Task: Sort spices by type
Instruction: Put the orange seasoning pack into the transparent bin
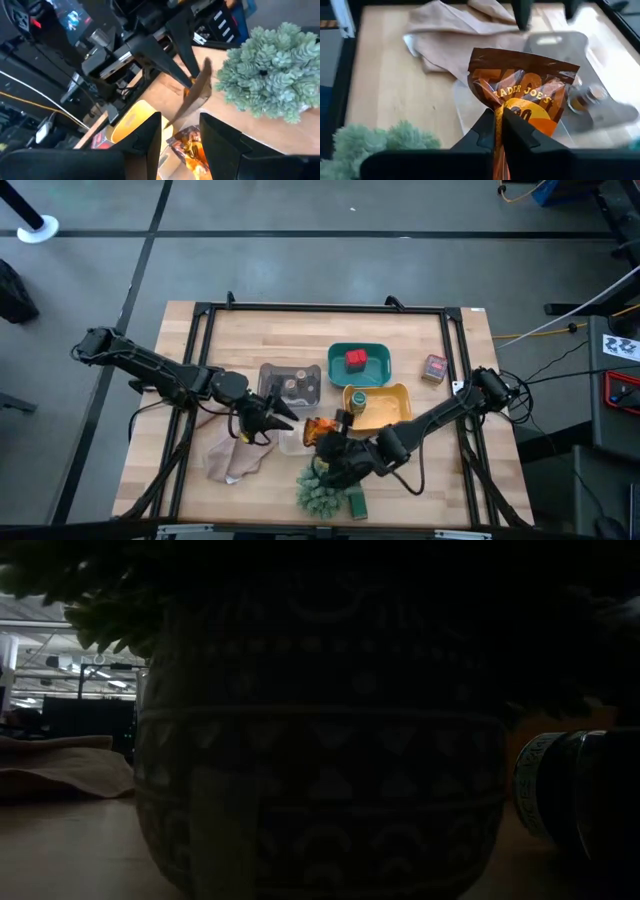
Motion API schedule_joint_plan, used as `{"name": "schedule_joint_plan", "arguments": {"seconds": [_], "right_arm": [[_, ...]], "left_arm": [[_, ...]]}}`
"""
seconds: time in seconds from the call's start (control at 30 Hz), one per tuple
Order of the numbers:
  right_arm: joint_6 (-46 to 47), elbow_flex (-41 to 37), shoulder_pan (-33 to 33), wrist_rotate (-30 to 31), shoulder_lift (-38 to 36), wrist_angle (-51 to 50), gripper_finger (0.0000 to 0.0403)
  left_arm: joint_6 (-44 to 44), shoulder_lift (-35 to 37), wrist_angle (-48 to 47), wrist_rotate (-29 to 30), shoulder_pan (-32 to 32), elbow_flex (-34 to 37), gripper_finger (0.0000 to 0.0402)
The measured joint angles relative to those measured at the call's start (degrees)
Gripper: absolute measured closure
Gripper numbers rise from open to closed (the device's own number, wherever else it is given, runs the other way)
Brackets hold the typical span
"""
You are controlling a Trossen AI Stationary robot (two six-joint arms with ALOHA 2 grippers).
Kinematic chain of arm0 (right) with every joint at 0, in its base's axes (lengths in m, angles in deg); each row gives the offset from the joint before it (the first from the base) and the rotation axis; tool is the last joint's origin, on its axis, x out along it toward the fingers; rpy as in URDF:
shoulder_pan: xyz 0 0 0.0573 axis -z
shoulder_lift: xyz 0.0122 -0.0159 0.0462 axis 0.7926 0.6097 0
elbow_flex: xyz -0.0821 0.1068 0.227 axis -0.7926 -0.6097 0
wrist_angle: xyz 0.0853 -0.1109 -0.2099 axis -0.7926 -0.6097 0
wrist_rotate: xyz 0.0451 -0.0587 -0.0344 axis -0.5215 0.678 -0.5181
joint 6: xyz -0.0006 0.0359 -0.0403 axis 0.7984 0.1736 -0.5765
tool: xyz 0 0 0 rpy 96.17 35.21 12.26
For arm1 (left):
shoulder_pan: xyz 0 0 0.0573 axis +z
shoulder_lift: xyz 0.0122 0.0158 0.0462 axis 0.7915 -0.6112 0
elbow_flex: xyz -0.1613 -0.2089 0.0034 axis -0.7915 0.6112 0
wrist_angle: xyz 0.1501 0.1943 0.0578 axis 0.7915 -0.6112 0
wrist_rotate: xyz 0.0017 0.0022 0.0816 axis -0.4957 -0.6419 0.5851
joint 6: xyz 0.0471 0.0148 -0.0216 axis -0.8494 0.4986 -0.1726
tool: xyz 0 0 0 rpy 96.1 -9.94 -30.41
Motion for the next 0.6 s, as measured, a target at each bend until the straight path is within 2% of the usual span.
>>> {"name": "schedule_joint_plan", "arguments": {"seconds": [0.17,0.3,0.43,0.6], "right_arm": [[-6.16,0.0,2.23,-5.01,0.0,4.35,0.0389],[-8.69,0.0,3.52,-8.93,0.0,7.08,0.0375],[-8.73,0.0,4.22,-9.73,0.0,7.27,0.0376],[-10.15,0.0,4.53,-10.8,0.0,7.33,0.0387]], "left_arm": [[-1.19,0.0,0.0,-0.04,-0.07,0.0,0.0284],[-1.19,0.0,-0.44,-2.16,-0.24,0.0,0.0284],[-1.19,0.0,-2.57,-6.11,-0.24,0.0,0.0284],[-1.18,-0.87,-2.53,-6.39,-0.24,-0.01,0.0284]]}}
